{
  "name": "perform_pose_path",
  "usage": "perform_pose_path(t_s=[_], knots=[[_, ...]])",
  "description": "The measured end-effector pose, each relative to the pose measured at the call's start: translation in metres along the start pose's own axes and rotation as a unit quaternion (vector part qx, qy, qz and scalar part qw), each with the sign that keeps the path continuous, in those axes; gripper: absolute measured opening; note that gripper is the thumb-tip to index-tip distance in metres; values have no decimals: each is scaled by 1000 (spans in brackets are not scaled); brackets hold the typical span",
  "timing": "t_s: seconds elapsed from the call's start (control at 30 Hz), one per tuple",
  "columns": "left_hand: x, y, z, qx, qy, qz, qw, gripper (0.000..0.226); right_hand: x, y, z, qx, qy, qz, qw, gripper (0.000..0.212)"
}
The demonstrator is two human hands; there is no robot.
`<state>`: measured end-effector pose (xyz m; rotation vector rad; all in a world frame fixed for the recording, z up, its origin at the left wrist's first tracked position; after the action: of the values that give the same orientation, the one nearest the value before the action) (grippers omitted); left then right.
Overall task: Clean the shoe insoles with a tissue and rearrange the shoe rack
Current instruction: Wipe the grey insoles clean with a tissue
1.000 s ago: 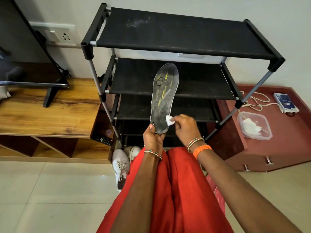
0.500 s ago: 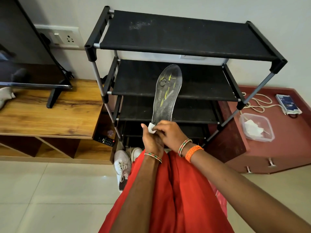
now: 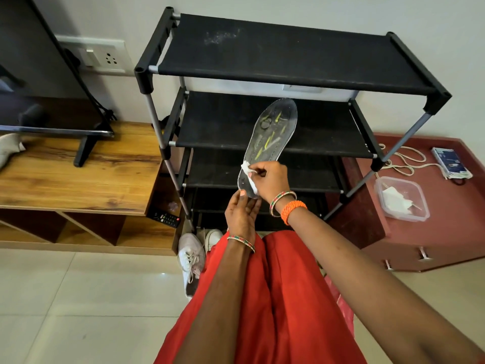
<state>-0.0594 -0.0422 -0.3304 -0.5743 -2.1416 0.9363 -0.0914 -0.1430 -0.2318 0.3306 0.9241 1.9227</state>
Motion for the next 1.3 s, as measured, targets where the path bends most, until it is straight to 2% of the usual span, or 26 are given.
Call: perform_pose_path(t_s=[0.13, 0.33, 0.5, 0.6, 0.67, 0.7, 0.8, 0.83, 0.93, 1.03, 1.1, 1.17, 1.3], knots=[[-5, -5, -2, -18, -9, 17, 1000, 10, -8, -5, 5, 44, 17, 54, 997, 16], [-9, -14, -9, 21, 0, 31, 999, 16, 22, -18, 26, 89, 173, 124, 973, 30], [1, -12, -7, -36, 0, 47, 998, 9, 48, -13, 43, 198, 320, 115, 919, 19], [1, -6, -7, -31, -16, 9, 999, 15, 49, -15, 44, 180, 321, 111, 923, 40], [1, 1, -14, -29, -50, -23, 998, 25, 51, -16, 48, 167, 323, 123, 923, 45], [2, 4, -18, -33, -70, -26, 997, 27, 53, -16, 51, 169, 333, 122, 920, 45], [12, 6, -35, -57, -128, -14, 990, 14, 61, -5, 67, 194, 394, 80, 895, 34], [15, 12, -37, -43, -135, -20, 990, 18, 62, -1, 69, 200, 409, 62, 888, 31], [20, 20, -33, 51, -69, -20, 996, 25, 54, 7, 55, 206, 384, 32, 900, 31], [24, 17, -17, 75, 37, -5, 997, 24, 56, 1, 40, 179, 333, 32, 925, 36], [23, 17, -11, 90, 74, -14, 993, 23, 74, -15, 40, 174, 360, 52, 915, 35], [23, 16, -8, 107, 92, -17, 990, 33, 87, -25, 43, 163, 401, 64, 899, 31], [23, 12, -11, 116, 90, 7, 989, 43, 76, -22, 41, 182, 428, 64, 883, 32]])
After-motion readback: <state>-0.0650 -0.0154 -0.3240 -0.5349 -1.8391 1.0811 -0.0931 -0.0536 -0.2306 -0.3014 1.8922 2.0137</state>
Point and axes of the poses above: each hand's wrist, its own x-axis away from the middle knuckle, its own y-axis out of the back of the hand, z = x × y, the point moved 9 cm from there along -x, towards the middle knuckle, and after that the axes turned 10 degrees about x, right-handed, at the moved point
